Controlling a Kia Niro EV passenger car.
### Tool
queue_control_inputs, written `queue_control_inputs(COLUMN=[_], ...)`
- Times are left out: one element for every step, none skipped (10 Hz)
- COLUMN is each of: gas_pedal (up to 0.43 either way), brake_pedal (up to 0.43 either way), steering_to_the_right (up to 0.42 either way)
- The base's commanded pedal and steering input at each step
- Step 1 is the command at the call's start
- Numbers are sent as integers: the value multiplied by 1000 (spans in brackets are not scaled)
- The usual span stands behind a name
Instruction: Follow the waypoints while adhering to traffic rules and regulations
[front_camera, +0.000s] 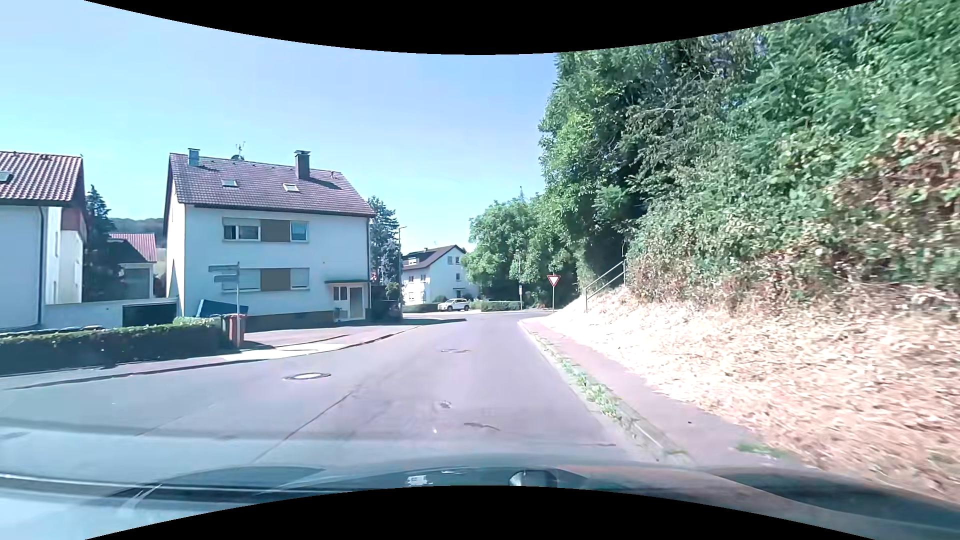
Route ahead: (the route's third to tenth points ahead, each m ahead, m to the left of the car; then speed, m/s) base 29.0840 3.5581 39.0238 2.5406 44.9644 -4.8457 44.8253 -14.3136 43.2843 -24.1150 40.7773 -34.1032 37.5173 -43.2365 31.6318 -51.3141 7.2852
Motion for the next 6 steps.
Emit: queue_control_inputs(gas_pedal=[59, 59, 59, 59, 59, 47], brake_pedal=[0, 0, 0, 0, 0, 0], steering_to_the_right=[-11, -8, 0, 2, 3, 3])
